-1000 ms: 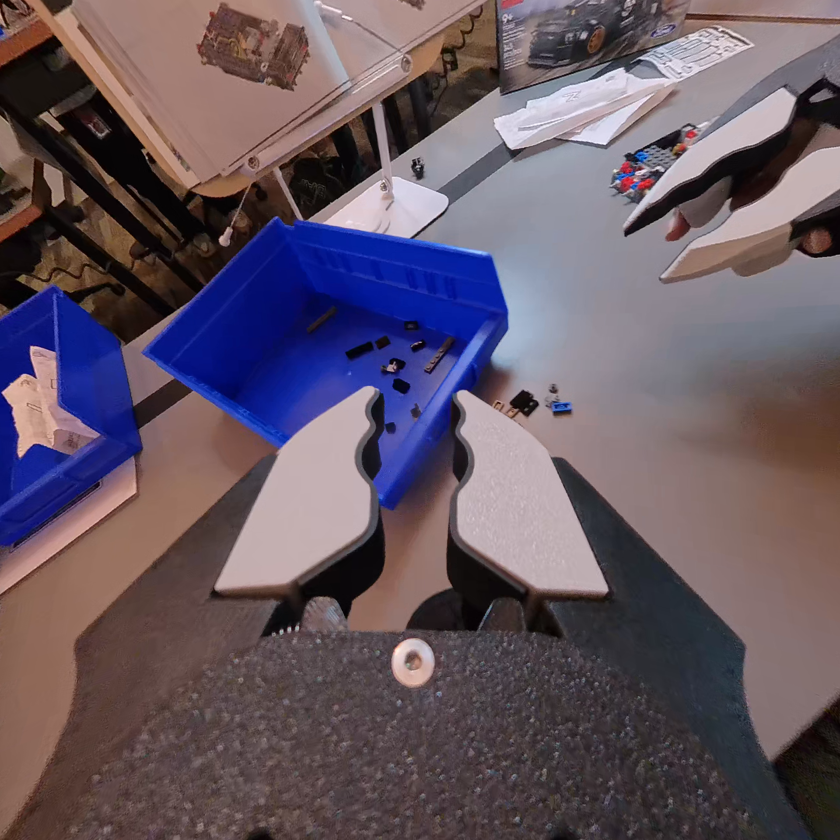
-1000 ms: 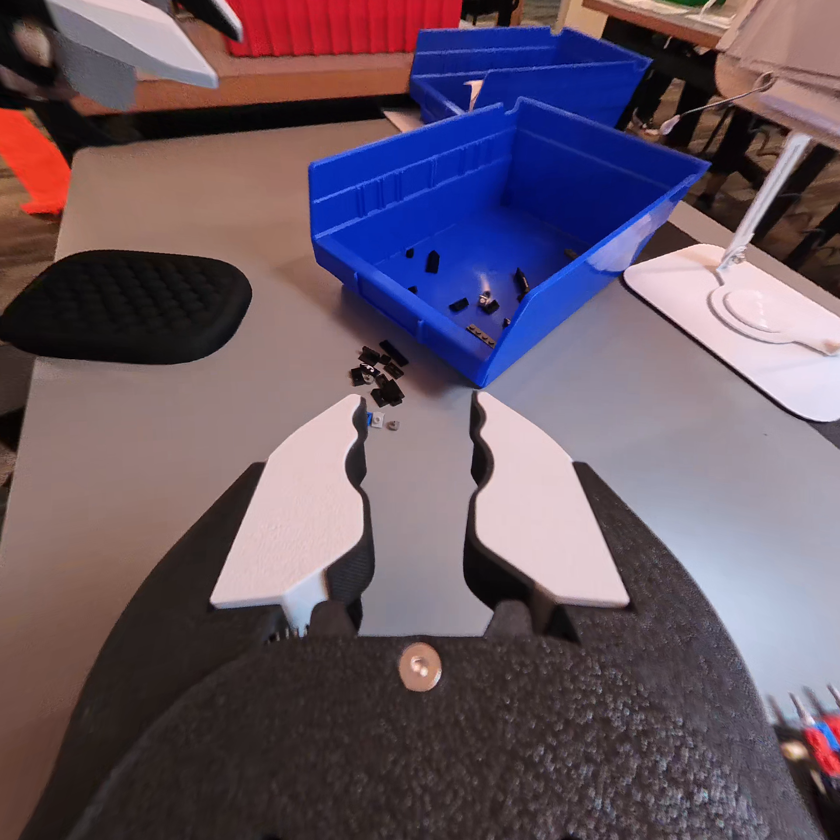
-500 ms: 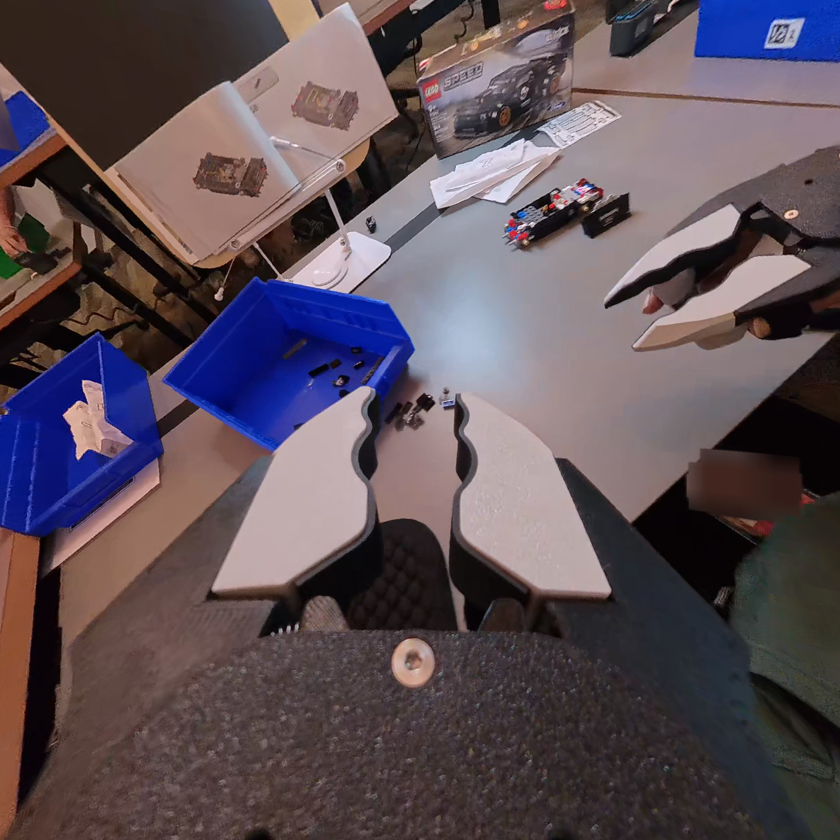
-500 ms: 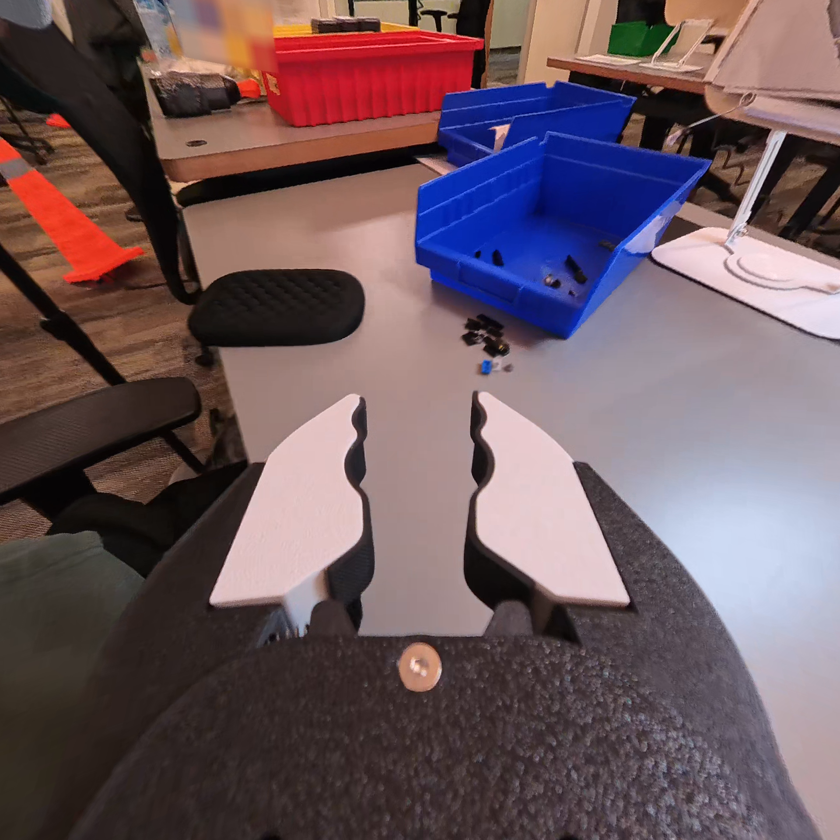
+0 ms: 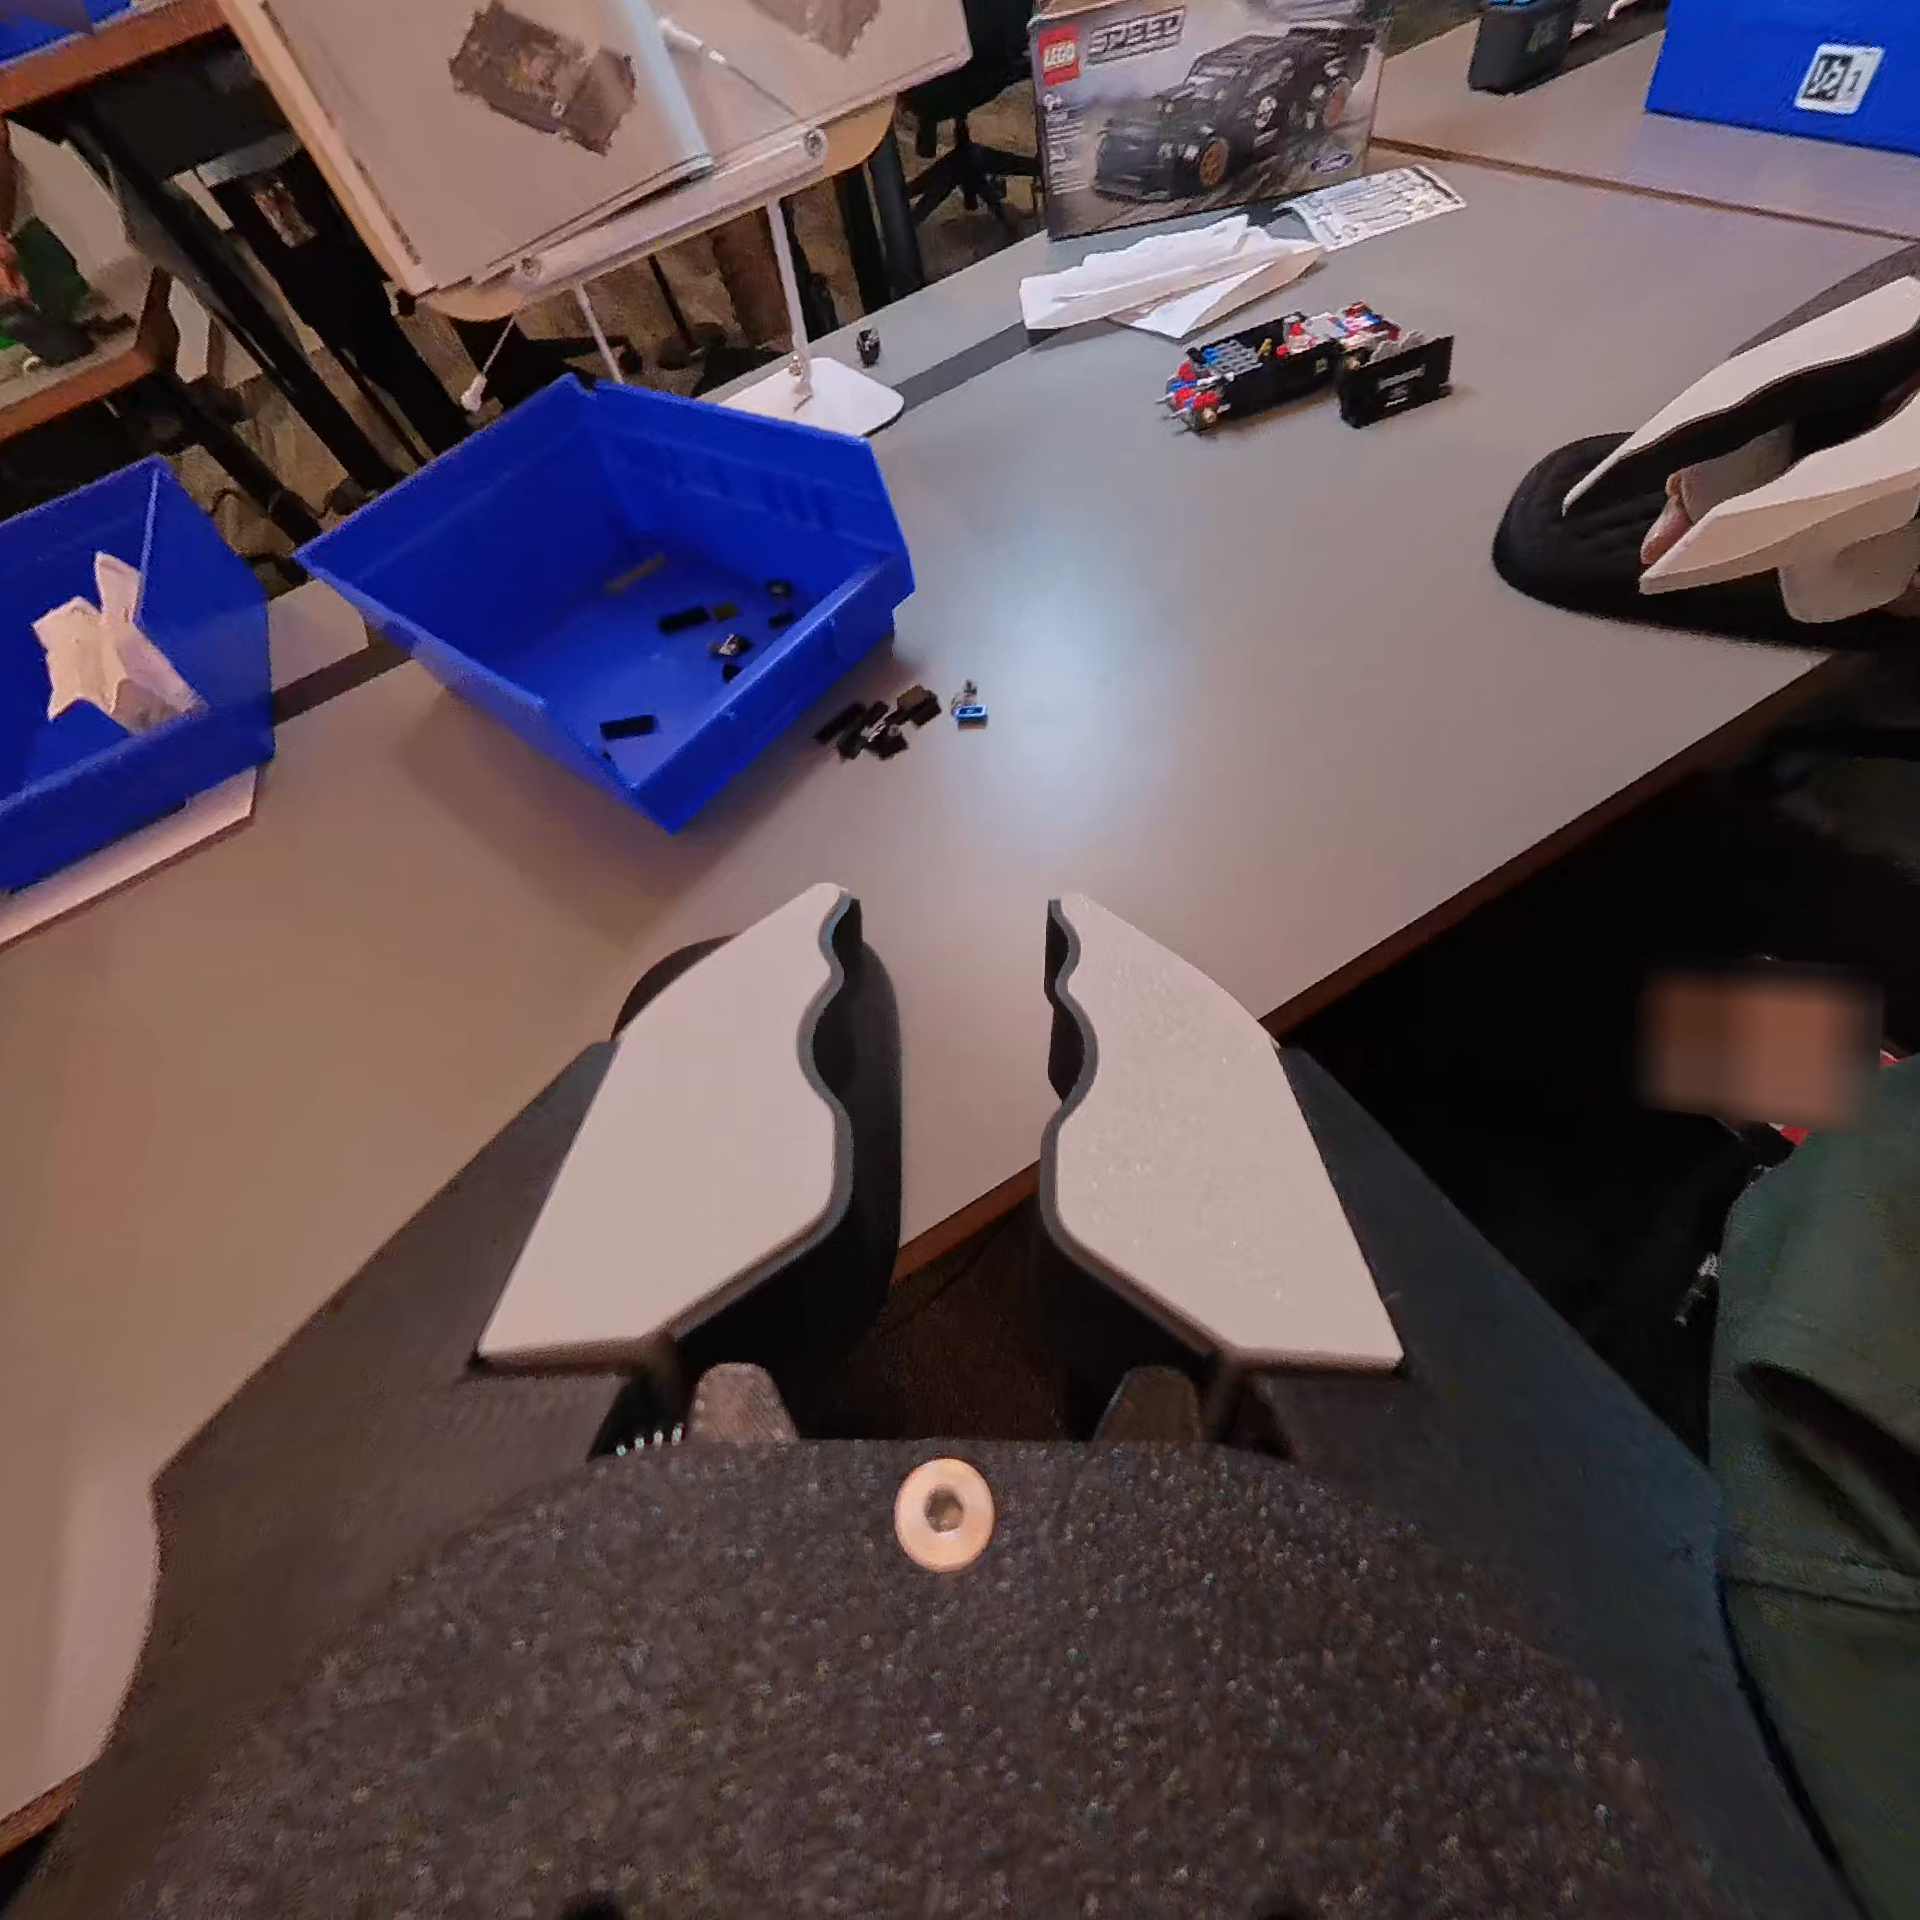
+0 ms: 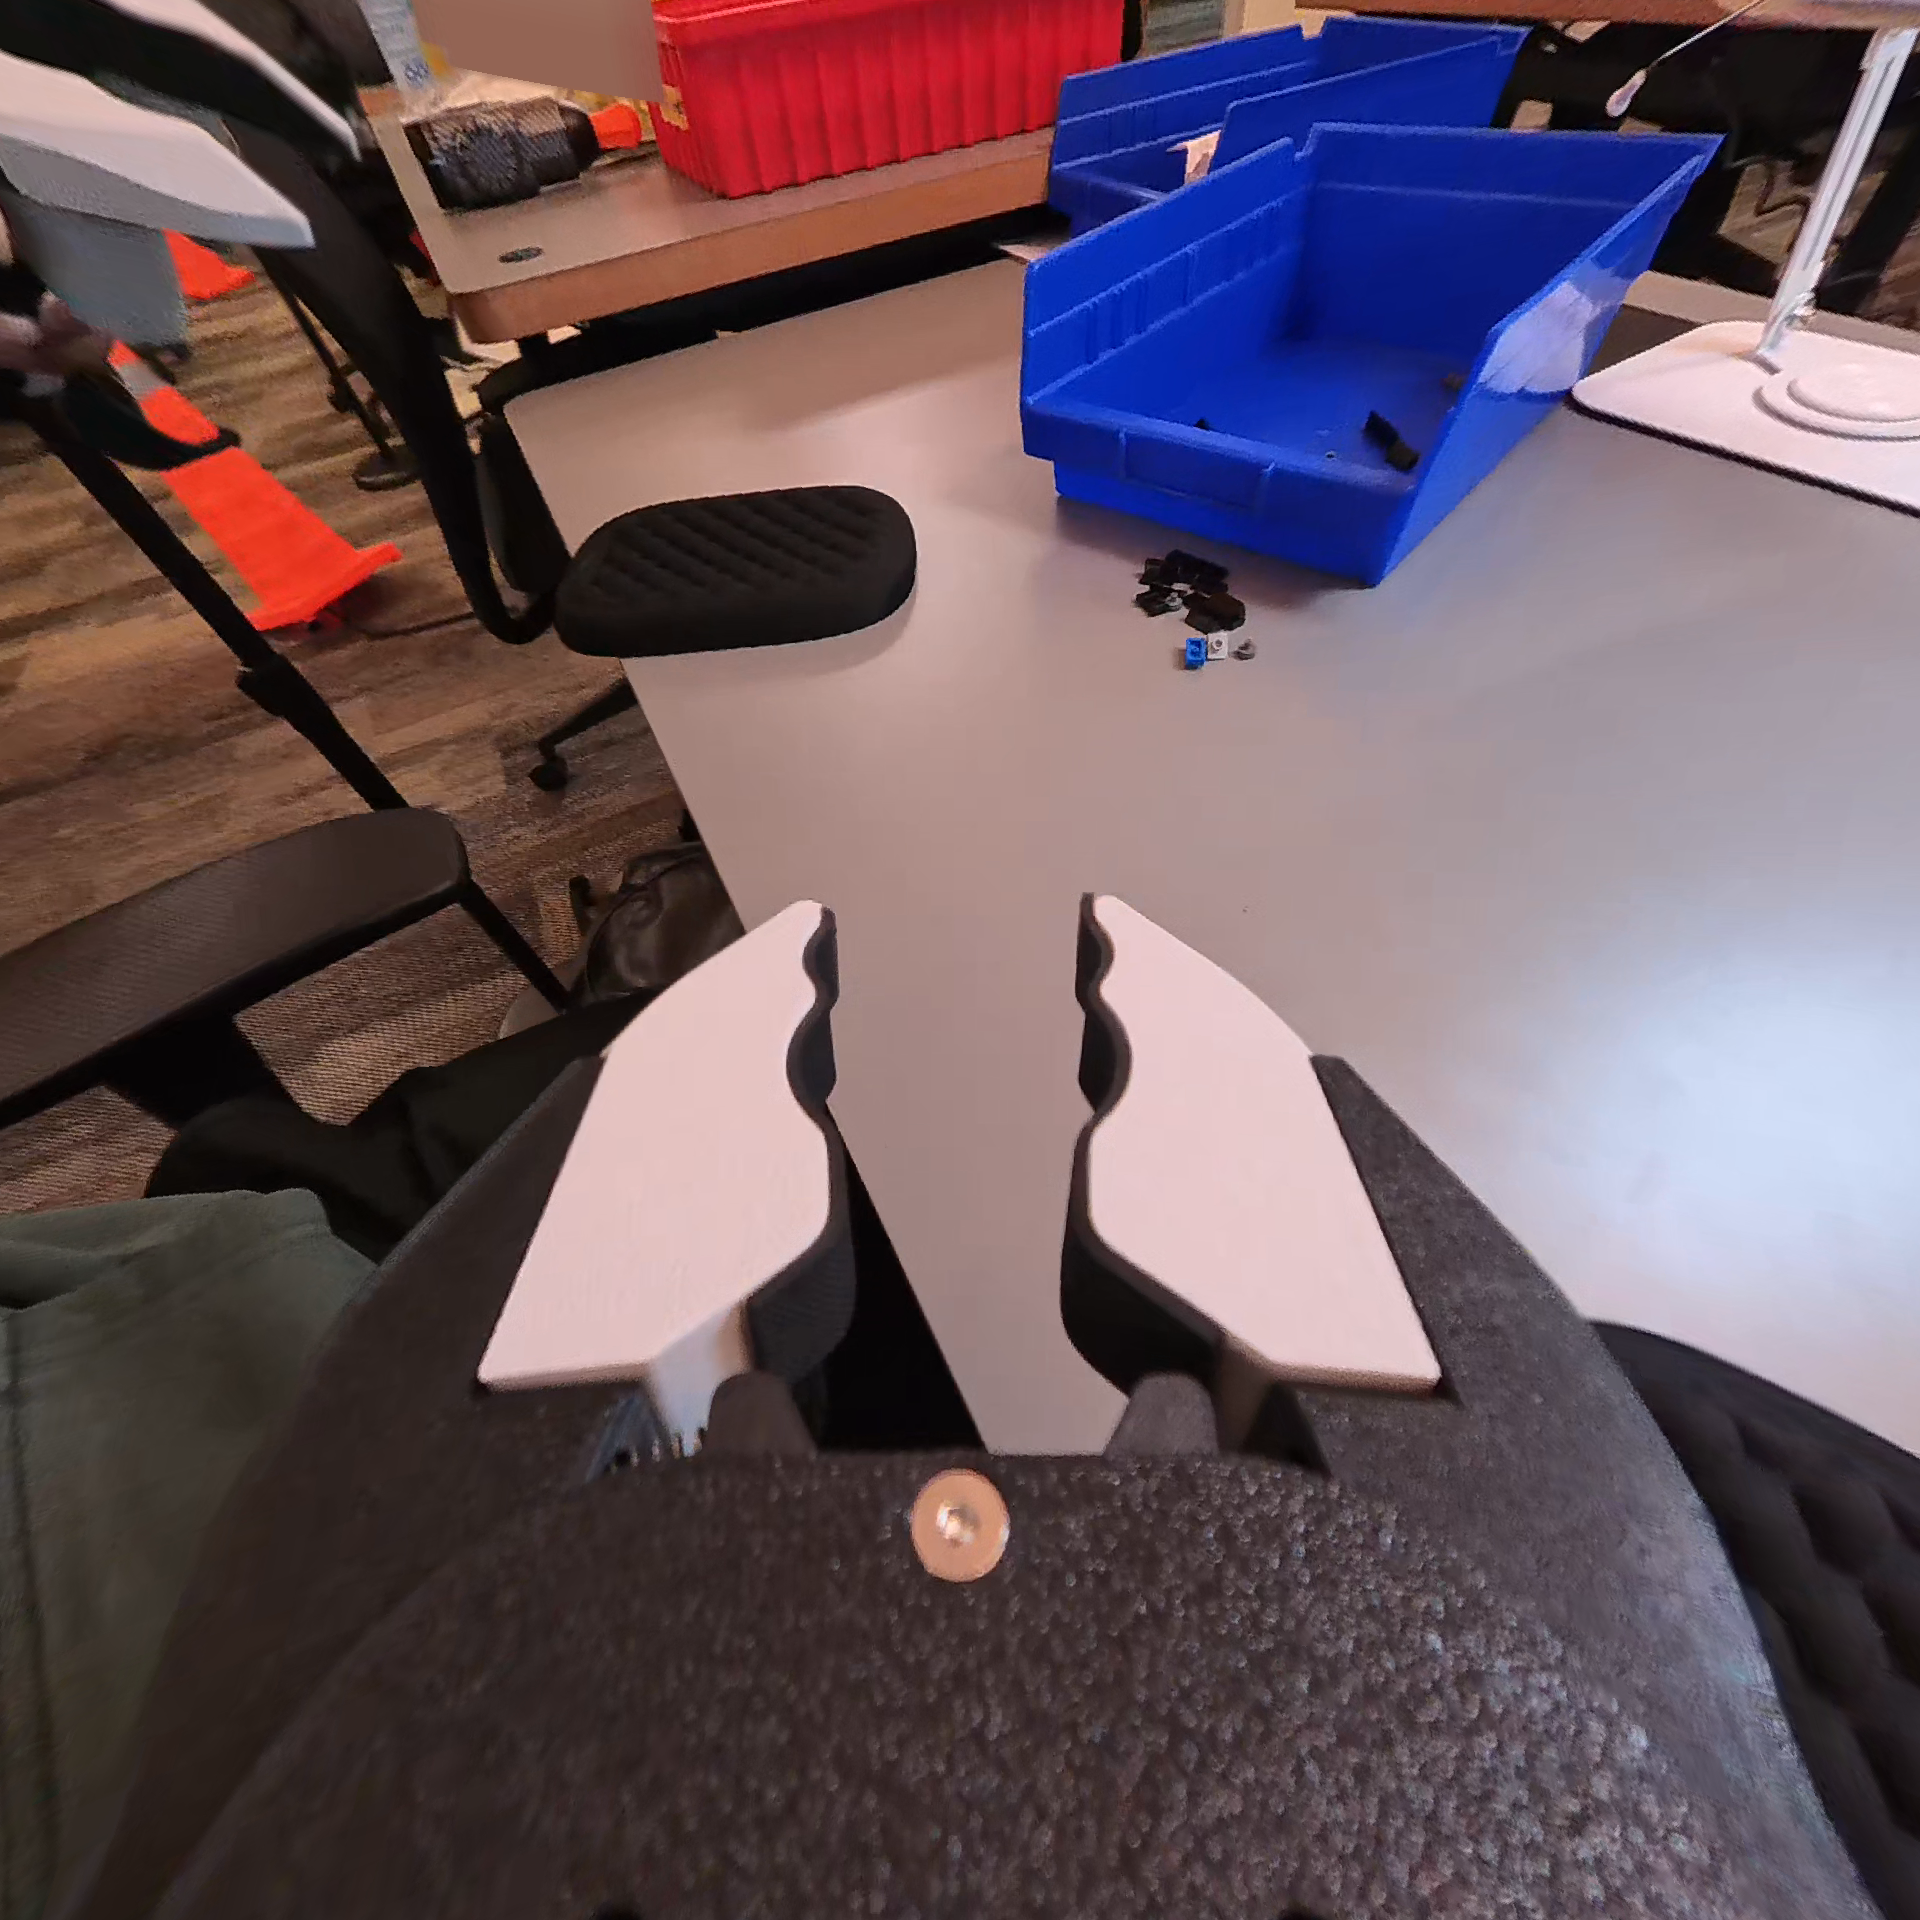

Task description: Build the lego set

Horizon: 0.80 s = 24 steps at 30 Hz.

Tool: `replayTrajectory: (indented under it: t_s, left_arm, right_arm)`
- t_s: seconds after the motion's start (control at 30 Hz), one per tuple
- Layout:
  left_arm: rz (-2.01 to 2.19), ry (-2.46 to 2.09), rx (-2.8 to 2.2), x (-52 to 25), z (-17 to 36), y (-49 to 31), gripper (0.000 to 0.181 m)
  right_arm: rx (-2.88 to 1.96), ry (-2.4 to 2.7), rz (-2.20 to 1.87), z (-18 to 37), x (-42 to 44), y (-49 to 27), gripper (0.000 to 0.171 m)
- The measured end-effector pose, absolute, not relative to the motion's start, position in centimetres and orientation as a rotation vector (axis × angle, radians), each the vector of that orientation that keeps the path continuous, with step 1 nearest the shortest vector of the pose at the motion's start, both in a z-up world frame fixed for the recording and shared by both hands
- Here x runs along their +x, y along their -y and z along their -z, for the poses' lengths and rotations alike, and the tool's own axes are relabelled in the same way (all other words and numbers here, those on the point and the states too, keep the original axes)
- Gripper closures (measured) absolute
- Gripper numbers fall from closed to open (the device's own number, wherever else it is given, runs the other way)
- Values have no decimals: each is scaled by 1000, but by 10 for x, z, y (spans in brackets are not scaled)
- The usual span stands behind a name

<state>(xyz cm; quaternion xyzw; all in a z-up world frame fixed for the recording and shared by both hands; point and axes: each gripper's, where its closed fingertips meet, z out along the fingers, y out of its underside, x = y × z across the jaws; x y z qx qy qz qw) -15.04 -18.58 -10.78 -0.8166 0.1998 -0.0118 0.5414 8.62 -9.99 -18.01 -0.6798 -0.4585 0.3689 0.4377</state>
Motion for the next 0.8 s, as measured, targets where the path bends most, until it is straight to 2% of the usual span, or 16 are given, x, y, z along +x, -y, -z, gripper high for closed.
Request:
replayTrajectory:
  t_s: [0.43, 0.8]
  left_arm:
    - [47, -402, -1884, -189, 97, 204, 148]
    - [135, -448, -1886, -171, 119, 255, 148]
  right_arm:
    - [-1661, 1084, -940, 166, 73, 105, 127]
    - [-1670, 987, -881, 169, 111, 168, 127]
